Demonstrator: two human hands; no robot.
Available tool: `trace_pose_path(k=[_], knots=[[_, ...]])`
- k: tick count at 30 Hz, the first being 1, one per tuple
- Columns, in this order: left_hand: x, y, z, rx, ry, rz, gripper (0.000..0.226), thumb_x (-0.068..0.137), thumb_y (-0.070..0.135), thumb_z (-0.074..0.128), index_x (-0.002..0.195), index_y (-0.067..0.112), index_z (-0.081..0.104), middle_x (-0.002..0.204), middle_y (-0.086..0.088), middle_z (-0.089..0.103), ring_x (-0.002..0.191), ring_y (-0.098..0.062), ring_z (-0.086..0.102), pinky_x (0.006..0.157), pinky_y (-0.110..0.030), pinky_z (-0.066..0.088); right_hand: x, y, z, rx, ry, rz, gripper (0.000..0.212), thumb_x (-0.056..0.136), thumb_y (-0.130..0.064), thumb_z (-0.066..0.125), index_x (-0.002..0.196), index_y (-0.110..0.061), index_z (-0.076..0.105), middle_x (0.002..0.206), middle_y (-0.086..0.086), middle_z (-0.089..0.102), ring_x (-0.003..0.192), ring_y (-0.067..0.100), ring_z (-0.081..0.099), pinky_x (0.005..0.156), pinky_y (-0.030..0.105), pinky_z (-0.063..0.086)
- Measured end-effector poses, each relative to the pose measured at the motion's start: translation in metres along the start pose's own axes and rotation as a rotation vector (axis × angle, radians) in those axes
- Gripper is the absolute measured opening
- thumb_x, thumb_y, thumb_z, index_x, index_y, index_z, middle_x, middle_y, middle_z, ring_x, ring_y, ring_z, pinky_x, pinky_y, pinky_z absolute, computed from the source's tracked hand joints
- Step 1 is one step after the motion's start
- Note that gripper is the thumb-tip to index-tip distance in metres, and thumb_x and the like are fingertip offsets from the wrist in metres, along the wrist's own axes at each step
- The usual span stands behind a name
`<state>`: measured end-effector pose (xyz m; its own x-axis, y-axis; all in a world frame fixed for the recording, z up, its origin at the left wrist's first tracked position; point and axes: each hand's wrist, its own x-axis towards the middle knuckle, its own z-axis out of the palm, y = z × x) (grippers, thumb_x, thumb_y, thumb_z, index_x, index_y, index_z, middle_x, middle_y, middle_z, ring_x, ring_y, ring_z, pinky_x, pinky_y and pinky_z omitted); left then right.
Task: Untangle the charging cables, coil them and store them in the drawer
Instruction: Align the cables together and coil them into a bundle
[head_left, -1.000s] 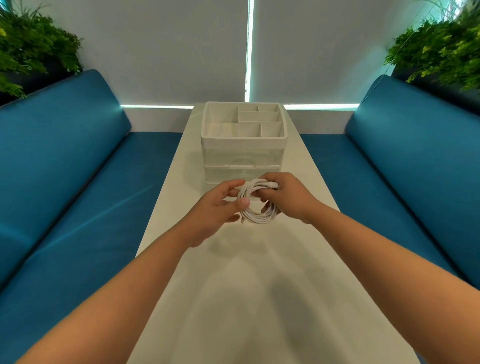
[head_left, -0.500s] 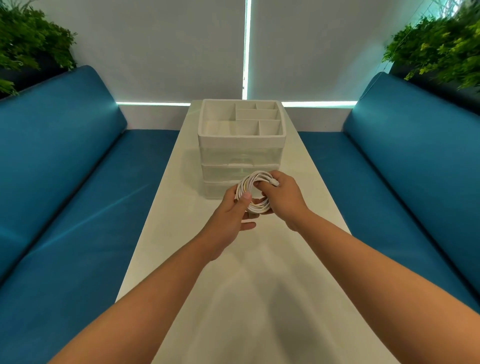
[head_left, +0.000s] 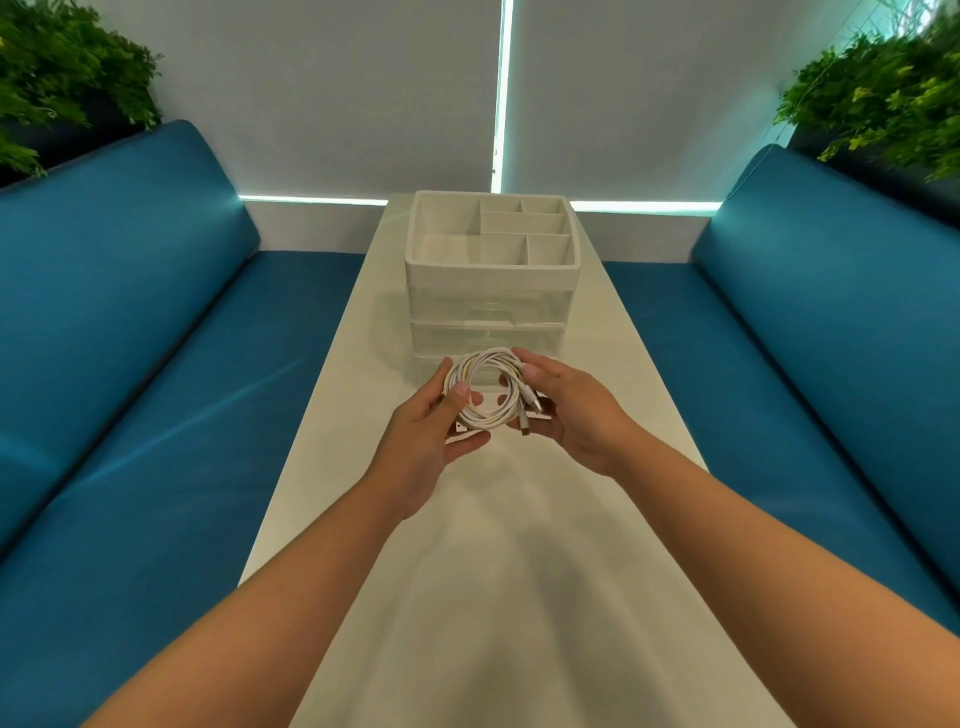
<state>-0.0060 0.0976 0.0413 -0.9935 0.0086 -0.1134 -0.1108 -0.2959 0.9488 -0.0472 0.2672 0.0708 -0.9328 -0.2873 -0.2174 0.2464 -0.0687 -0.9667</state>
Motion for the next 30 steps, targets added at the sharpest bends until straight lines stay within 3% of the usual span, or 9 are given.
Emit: trace_pose_path(k=[3, 7, 10, 16, 20, 26, 30], knots=[[0.000, -0.002, 0.001, 0.021, 0.016, 0.035, 0.049, 0.099, 0.025, 0.053, 0.147, 0.022, 0.043, 0.111, -0.014, 0.062, 0.116, -0.030, 0.062, 0.085, -0.034, 0.058, 0.001, 0.006, 0.008, 0.011, 0.093, -0.024, 0.037, 0.101, -0.019, 0.045, 0.137, -0.016, 0.052, 0.119, 0.010, 0.066, 0.094, 0.022, 0.064, 0.091, 0.044, 0.053], [-0.002, -0.004, -0.001, 0.058, 0.052, 0.060, 0.047, 0.099, 0.023, 0.053, 0.146, 0.021, 0.044, 0.118, -0.019, 0.063, 0.107, -0.024, 0.065, 0.086, -0.037, 0.058, -0.002, 0.015, 0.013, -0.166, 0.141, -0.094, 0.040, 0.102, -0.030, 0.042, 0.139, -0.017, 0.051, 0.125, 0.008, 0.064, 0.101, 0.018, 0.063, 0.081, 0.029, 0.057], [-0.003, -0.003, -0.010, 0.079, 0.073, 0.081, 0.043, 0.100, 0.022, 0.052, 0.143, 0.024, 0.049, 0.117, -0.015, 0.065, 0.108, -0.023, 0.065, 0.086, -0.039, 0.058, -0.003, 0.017, 0.013, -0.212, 0.117, -0.115, 0.037, 0.103, -0.028, 0.041, 0.135, -0.017, 0.055, 0.112, 0.006, 0.067, 0.090, 0.014, 0.063, 0.077, 0.022, 0.057], [0.000, 0.003, -0.026, 0.125, 0.095, 0.093, 0.038, 0.100, 0.025, 0.051, 0.138, 0.028, 0.054, 0.115, -0.012, 0.066, 0.109, -0.028, 0.064, 0.085, -0.041, 0.058, 0.001, 0.016, 0.011, -0.210, 0.110, -0.123, 0.031, 0.101, -0.019, 0.045, 0.127, -0.014, 0.062, 0.105, 0.010, 0.069, 0.085, 0.017, 0.065, 0.084, 0.031, 0.055], [0.005, 0.007, -0.039, 0.104, 0.151, 0.107, 0.032, 0.101, 0.024, 0.051, 0.131, 0.033, 0.056, 0.111, -0.009, 0.068, 0.108, -0.024, 0.065, 0.086, -0.042, 0.058, 0.017, 0.017, 0.008, -0.111, 0.173, -0.105, 0.028, 0.101, -0.014, 0.044, 0.121, -0.011, 0.062, 0.102, 0.004, 0.067, 0.081, 0.019, 0.066, 0.084, 0.036, 0.056], [0.013, 0.005, -0.067, 0.078, 0.244, 0.132, 0.042, 0.100, 0.025, 0.052, 0.142, 0.025, 0.048, 0.107, -0.008, 0.068, 0.102, -0.016, 0.067, 0.085, -0.037, 0.058, 0.077, 0.044, 0.009, 0.096, 0.260, 0.145, 0.022, 0.099, -0.011, 0.046, 0.115, -0.007, 0.060, 0.093, 0.005, 0.063, 0.078, 0.021, 0.065, 0.076, 0.033, 0.055], [0.016, 0.003, -0.087, 0.059, 0.281, 0.142, 0.039, 0.100, 0.024, 0.052, 0.138, 0.027, 0.051, 0.105, -0.009, 0.065, 0.096, -0.014, 0.064, 0.084, -0.036, 0.058, 0.121, 0.049, 0.019, 0.346, 0.325, 0.226, 0.009, 0.097, -0.008, 0.048, 0.092, -0.008, 0.056, 0.084, 0.006, 0.057, 0.072, 0.019, 0.061, 0.073, 0.030, 0.055]])
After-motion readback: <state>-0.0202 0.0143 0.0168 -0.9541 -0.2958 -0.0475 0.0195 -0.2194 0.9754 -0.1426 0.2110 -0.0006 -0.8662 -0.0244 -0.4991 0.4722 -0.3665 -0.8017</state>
